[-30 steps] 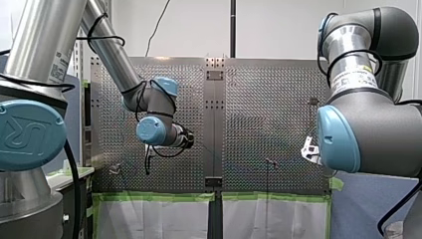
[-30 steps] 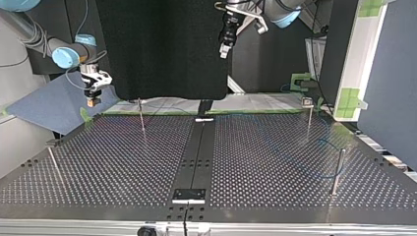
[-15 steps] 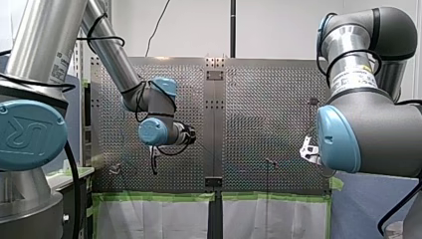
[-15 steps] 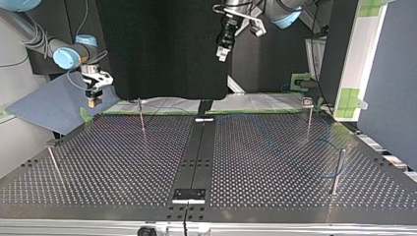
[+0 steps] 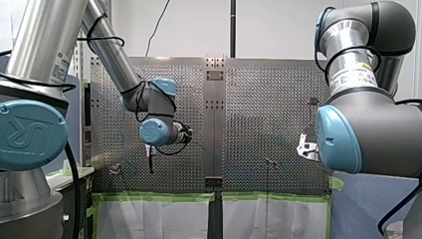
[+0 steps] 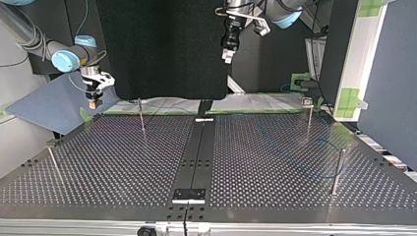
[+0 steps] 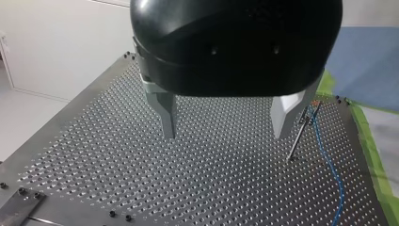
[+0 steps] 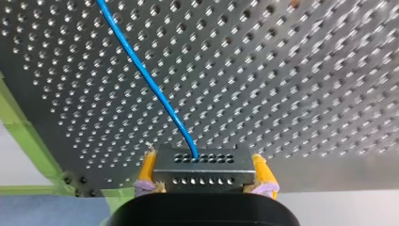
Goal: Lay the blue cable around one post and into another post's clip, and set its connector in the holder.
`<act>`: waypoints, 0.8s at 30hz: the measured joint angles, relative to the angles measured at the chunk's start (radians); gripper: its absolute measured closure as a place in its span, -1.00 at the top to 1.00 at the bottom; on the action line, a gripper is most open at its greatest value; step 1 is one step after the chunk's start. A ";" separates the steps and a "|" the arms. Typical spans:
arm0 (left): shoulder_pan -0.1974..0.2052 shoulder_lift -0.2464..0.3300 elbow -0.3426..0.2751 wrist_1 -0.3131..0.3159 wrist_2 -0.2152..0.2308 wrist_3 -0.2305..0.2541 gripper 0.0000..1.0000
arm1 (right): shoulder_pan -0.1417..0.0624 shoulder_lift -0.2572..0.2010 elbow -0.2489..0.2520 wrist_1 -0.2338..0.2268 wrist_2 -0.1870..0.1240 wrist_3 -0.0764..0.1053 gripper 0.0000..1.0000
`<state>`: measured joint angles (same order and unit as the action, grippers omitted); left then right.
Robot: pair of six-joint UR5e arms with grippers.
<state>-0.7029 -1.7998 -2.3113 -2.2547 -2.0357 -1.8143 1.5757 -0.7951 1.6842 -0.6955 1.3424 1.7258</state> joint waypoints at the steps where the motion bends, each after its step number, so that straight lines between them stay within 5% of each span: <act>1: 0.000 0.000 0.000 0.000 0.000 0.000 1.00 | 0.003 -0.010 0.000 0.010 0.004 -0.004 -0.06; 9: 0.000 0.000 0.000 0.000 0.002 -0.001 1.00 | 0.057 -0.102 0.001 0.079 0.048 0.000 -0.06; 15: 0.000 0.000 0.000 -0.003 0.002 0.000 1.00 | 0.115 -0.148 0.000 0.071 0.072 0.023 -0.06; 24: 0.000 0.000 0.000 -0.008 0.002 0.001 1.00 | 0.185 -0.201 0.000 0.073 0.074 0.031 -0.06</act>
<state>-0.7028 -1.7998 -2.3114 -2.2627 -2.0332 -1.8131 1.7606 -0.9956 1.6839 -0.6230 1.4162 1.7569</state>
